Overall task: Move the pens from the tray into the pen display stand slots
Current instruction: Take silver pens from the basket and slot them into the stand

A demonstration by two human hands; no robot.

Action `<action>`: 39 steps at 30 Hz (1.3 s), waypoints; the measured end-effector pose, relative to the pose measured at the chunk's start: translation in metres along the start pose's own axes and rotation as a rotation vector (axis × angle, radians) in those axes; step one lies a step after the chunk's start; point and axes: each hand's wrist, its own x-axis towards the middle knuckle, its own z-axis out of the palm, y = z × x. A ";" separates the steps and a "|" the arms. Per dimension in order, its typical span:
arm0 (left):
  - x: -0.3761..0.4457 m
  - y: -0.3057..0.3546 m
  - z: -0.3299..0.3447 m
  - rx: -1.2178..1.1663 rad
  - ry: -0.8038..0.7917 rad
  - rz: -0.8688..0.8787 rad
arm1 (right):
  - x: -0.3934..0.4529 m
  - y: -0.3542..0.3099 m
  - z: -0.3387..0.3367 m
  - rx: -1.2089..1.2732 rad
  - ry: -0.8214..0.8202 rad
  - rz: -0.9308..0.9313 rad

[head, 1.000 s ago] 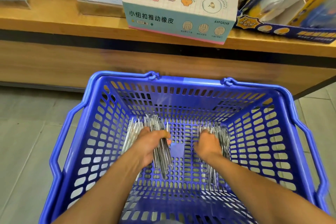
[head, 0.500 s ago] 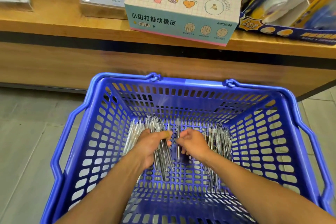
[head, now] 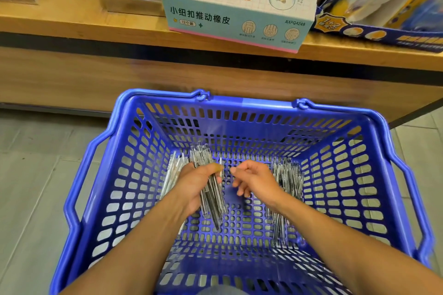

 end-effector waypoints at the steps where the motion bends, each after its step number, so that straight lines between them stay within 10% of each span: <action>1: 0.000 0.001 0.000 -0.004 -0.001 -0.012 | 0.004 0.007 -0.008 -0.191 0.145 0.047; 5: -0.002 0.000 0.001 0.056 -0.031 -0.030 | 0.005 0.033 -0.028 -0.871 0.343 0.237; 11: 0.000 -0.002 0.002 0.063 -0.052 -0.019 | 0.010 0.054 -0.020 -0.970 0.319 0.240; 18: -0.002 -0.002 0.002 0.058 -0.076 -0.008 | 0.011 0.044 -0.027 -0.564 0.338 0.281; 26: -0.001 -0.001 0.004 -0.002 -0.096 -0.020 | -0.012 -0.011 -0.008 0.143 -0.003 0.064; 39: -0.011 0.002 0.006 -0.012 -0.160 0.008 | -0.019 -0.024 0.024 0.184 -0.064 -0.034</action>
